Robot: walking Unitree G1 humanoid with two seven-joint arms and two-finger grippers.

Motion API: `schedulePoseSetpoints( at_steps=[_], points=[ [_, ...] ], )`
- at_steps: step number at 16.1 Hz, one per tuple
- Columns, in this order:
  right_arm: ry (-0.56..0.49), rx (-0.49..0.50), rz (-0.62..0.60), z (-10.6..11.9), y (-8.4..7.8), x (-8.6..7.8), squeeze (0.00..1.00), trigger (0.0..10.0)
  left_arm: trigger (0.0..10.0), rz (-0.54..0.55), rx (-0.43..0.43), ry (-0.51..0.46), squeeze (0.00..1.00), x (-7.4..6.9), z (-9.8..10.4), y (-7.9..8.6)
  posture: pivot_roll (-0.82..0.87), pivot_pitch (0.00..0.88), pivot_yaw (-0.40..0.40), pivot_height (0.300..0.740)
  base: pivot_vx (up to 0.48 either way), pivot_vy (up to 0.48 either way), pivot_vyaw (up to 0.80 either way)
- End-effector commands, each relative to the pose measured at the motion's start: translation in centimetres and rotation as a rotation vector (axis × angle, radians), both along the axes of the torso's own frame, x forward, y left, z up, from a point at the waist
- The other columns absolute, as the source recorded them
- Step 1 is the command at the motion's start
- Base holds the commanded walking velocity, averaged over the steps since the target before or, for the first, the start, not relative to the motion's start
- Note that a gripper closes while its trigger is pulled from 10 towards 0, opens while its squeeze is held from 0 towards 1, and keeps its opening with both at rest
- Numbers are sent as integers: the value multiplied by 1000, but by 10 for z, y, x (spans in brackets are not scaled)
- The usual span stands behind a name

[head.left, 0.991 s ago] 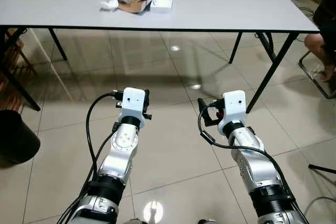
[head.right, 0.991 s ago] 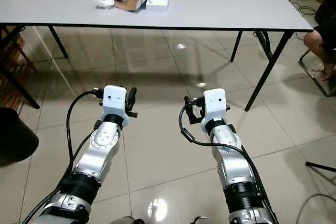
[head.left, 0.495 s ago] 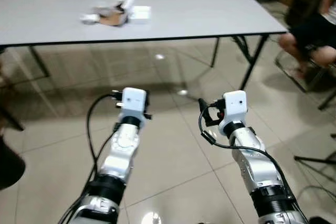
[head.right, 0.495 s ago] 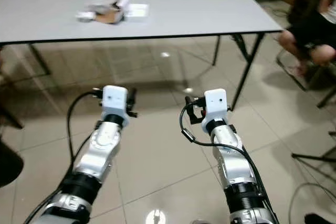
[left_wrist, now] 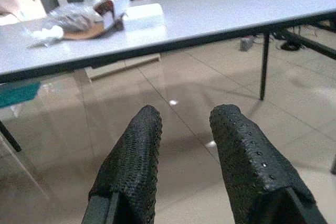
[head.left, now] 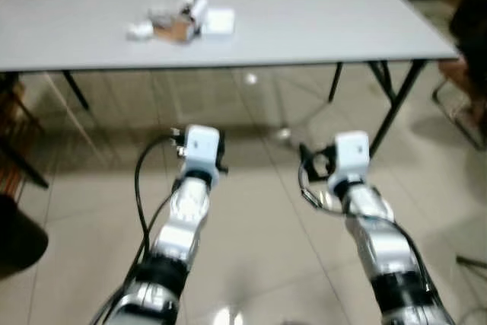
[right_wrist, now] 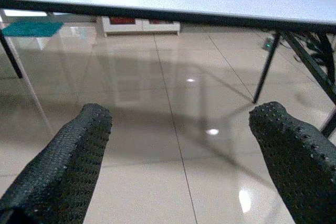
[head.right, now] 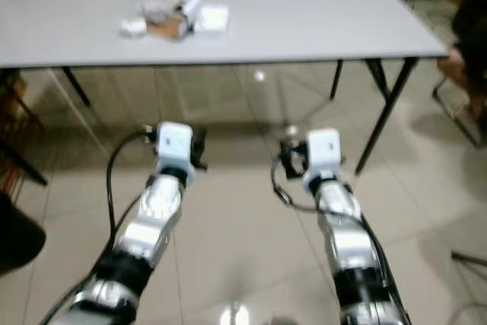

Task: Picking trash to rubbish bin

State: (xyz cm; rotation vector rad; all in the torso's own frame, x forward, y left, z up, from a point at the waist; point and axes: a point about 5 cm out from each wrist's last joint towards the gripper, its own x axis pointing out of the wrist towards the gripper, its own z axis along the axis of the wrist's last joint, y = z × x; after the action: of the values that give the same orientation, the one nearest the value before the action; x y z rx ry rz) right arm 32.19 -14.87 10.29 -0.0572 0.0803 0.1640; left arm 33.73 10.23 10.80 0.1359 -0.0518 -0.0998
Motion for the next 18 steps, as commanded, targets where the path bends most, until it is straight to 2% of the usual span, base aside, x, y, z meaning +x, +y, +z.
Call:
schedulePoseSetpoints(
  at_steps=[1, 13, 16, 18],
  points=[
    [-19, 13, 24, 4, 10, 1, 0, 10000, 10000, 36, 14, -4, 0, 2, 1, 11, -75, 92, 27, 740, 469, 0, 0],
    [-27, 38, 16, 7, 9, 4, 0, 10000, 10000, 17, 37, -36, 0, 5, 10, 8, -76, 81, 30, 740, 440, 0, 0],
    [-35, 35, 18, 9, 9, 4, 0, 10000, 10000, 15, 34, -32, 0, 5, 10, 7, -77, 78, 29, 740, 368, 0, -800],
    [-38, 31, 22, 9, 10, 5, 0, 10000, 10000, 14, 33, -31, 0, 5, 10, 7, -75, 76, 28, 740, 422, 0, 0]
  ],
)
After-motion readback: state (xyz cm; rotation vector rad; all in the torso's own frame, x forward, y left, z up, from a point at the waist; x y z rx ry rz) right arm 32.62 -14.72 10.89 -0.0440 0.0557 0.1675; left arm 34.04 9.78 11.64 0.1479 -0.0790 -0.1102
